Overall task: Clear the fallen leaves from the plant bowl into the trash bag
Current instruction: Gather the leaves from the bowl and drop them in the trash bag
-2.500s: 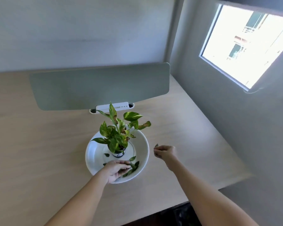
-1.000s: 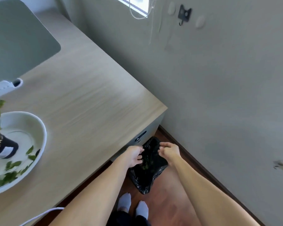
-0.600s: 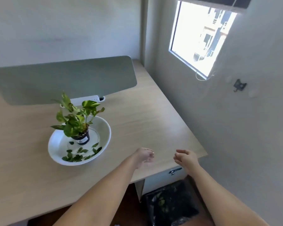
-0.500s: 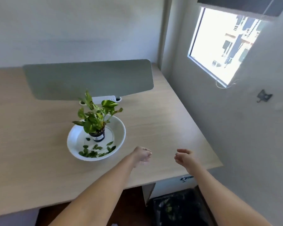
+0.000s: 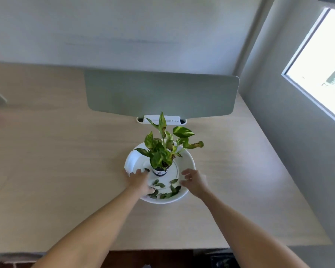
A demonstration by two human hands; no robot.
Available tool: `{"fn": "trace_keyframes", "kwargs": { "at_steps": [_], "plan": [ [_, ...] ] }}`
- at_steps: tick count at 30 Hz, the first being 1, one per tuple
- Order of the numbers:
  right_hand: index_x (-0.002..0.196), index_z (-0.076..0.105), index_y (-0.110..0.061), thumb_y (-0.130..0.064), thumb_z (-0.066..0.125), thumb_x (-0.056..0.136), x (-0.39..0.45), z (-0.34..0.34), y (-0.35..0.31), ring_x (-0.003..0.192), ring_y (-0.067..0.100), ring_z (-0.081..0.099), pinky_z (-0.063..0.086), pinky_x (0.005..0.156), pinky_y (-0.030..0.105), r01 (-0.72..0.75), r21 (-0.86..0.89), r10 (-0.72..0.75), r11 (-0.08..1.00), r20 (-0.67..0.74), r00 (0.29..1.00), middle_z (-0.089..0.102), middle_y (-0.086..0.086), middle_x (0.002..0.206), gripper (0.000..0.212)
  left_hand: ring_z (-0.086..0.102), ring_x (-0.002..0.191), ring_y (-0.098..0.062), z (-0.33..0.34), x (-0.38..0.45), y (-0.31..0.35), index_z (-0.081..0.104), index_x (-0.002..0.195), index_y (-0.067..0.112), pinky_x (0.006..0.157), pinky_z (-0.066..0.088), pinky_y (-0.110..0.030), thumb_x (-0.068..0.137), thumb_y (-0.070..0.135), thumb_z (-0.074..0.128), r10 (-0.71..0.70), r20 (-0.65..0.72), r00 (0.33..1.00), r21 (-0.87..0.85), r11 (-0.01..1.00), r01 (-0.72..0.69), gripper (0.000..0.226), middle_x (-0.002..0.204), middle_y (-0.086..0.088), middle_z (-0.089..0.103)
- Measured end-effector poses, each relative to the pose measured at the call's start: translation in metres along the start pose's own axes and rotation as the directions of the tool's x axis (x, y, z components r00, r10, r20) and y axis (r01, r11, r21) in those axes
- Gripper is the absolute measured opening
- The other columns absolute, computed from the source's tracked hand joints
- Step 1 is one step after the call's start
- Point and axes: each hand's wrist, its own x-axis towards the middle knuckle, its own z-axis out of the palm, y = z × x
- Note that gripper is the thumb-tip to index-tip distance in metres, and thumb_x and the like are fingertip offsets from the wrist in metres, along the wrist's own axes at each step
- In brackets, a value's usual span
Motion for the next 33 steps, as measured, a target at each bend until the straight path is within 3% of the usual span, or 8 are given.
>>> {"fn": "trace_keyframes", "kwargs": {
  "at_steps": [4,8,10,14,20,26,30,33],
  "plan": [
    [0.131,0.054,-0.020,-0.032,0.079,0.070,0.008,0.036,-0.015,0.115,0.028,0.053,0.045,0.099,0.035,0.068,-0.295,-0.017,0.953,0.171,0.985,0.054,0.011,0.127,0.067,0.054,0.117,-0.030,0.014,0.018,-0.007,0.047,0.127,0.023,0.113,0.010,-0.060,0.062,0.070,0.061,0.066,0.076,0.995,0.144,0.987,-0.077,0.081,0.125,-0.005,0.052],
    [0.141,0.038,-0.025,-0.043,0.077,0.069,0.008,0.061,-0.022,0.120,0.036,0.047,0.043,0.104,0.044,0.093,-0.464,0.010,0.881,0.215,0.977,0.040,0.012,0.134,0.084,0.065,0.097,-0.032,0.023,0.026,-0.005,0.049,0.126,0.019,0.085,0.045,-0.041,0.070,0.048,0.070,0.161,0.042,0.986,0.090,0.982,-0.164,0.067,0.123,-0.009,0.048],
    [0.140,0.036,-0.028,-0.037,0.076,0.073,0.009,0.071,-0.024,0.123,0.038,0.043,0.042,0.103,0.044,0.087,-0.489,0.014,0.868,0.200,0.980,0.034,0.013,0.138,0.079,0.066,0.091,-0.034,0.025,0.028,-0.007,0.049,0.124,0.018,0.075,0.051,-0.039,0.075,0.032,0.070,0.193,0.041,0.980,0.022,0.981,-0.194,0.055,0.121,-0.011,0.047],
    [0.128,0.051,-0.024,-0.009,0.063,0.082,0.008,0.083,-0.022,0.117,0.036,0.046,0.045,0.101,0.037,0.116,-0.485,-0.043,0.867,0.159,0.986,0.037,0.013,0.133,0.050,0.064,0.098,-0.035,0.031,0.032,-0.009,0.061,0.115,0.013,0.087,0.052,-0.038,0.081,0.007,0.058,0.250,0.026,0.968,-0.176,0.954,-0.241,0.035,0.113,-0.013,0.057],
    [0.087,0.072,-0.004,0.009,0.052,0.077,0.010,0.087,-0.019,0.076,0.026,0.059,0.048,0.071,0.026,0.143,-0.365,-0.108,0.920,0.113,0.988,0.056,0.011,0.093,0.027,0.058,0.083,-0.019,0.031,0.044,-0.021,0.061,0.071,0.010,0.074,0.043,-0.022,0.074,-0.004,0.063,0.211,-0.012,0.977,-0.479,0.857,-0.191,0.014,0.082,0.000,0.061],
    [0.075,0.077,-0.005,0.010,0.062,0.069,0.009,0.069,-0.018,0.069,0.014,0.056,0.042,0.062,0.016,-0.042,-0.007,0.042,0.999,-0.053,0.998,0.074,0.010,0.080,0.022,0.062,0.077,-0.016,0.015,0.046,-0.027,0.073,0.084,0.009,0.067,0.049,-0.021,0.069,0.008,0.079,0.028,0.135,0.990,-0.788,0.609,0.090,0.016,0.078,0.001,0.066],
    [0.071,0.077,-0.012,0.001,0.072,0.066,0.000,0.038,-0.011,0.066,0.011,0.058,0.050,0.064,0.019,-0.198,0.308,0.241,0.931,-0.111,0.964,0.068,0.000,0.070,0.015,0.064,0.073,-0.019,0.005,0.032,-0.012,0.066,0.077,0.006,0.050,0.053,-0.017,0.071,-0.003,0.077,0.034,0.259,0.965,-0.898,0.378,0.227,0.016,0.074,-0.006,0.064],
    [0.068,0.072,-0.007,0.008,0.074,0.066,-0.017,0.007,0.005,0.066,0.024,0.065,0.060,0.073,0.032,-0.209,0.560,0.306,0.802,-0.085,0.948,0.071,0.016,0.074,0.015,0.063,0.071,-0.018,0.000,0.016,0.017,0.061,0.074,0.006,0.051,0.054,-0.019,0.076,-0.010,0.070,0.141,0.325,0.935,-0.926,0.250,0.284,0.019,0.078,-0.010,0.065]
  ]
}}
